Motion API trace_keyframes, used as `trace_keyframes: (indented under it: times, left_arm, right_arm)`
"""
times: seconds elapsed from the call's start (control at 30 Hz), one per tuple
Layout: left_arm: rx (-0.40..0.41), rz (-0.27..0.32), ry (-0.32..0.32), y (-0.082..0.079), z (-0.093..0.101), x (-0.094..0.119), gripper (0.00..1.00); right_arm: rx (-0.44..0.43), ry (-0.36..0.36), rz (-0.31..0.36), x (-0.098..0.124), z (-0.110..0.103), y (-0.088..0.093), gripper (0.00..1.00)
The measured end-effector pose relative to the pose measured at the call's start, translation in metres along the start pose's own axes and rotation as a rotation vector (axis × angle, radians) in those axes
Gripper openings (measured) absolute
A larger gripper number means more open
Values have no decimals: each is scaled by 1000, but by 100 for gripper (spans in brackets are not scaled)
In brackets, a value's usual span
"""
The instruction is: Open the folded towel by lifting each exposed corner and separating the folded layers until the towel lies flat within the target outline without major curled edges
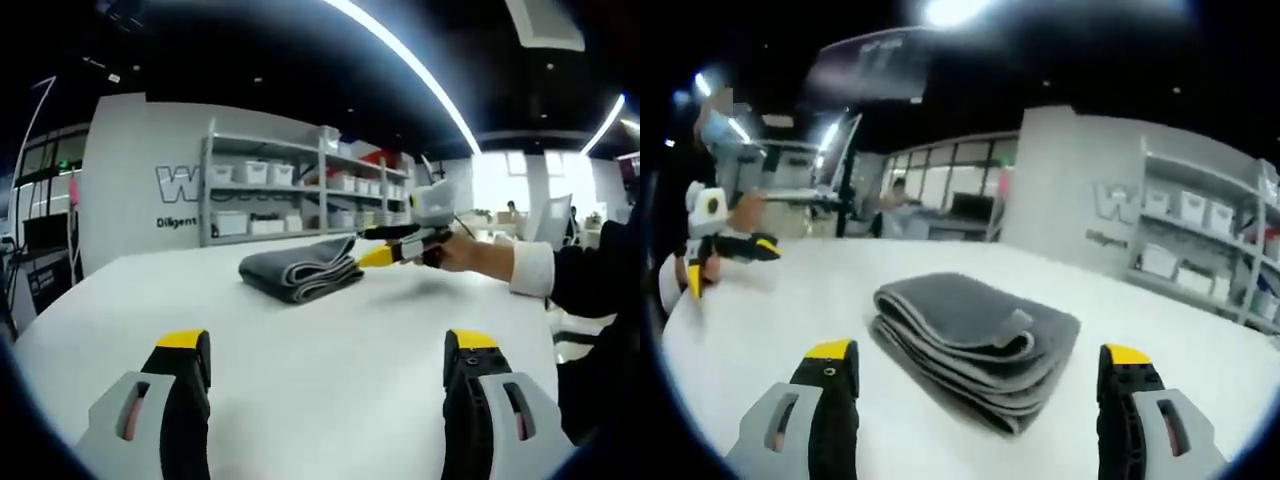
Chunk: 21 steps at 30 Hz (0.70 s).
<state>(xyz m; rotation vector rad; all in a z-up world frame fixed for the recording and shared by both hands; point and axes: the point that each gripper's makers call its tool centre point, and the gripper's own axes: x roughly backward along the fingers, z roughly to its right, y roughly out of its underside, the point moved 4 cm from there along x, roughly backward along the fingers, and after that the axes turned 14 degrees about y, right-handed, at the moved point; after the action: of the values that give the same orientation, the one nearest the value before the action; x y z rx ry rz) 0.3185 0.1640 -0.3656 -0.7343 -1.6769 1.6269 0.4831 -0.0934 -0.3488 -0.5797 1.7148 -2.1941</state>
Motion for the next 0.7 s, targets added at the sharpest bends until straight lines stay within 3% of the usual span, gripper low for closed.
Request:
trace_keyframes:
  times: [0.13,0.7]
  left_arm:
    - [-1,1,-1,1,3,0,95]
    - [25,34,-3,-3,-2,2,94]
  right_arm:
    - [-42,-5,-13,0,0,5,96]
    - [-25,27,-80,-9,7,24,86]
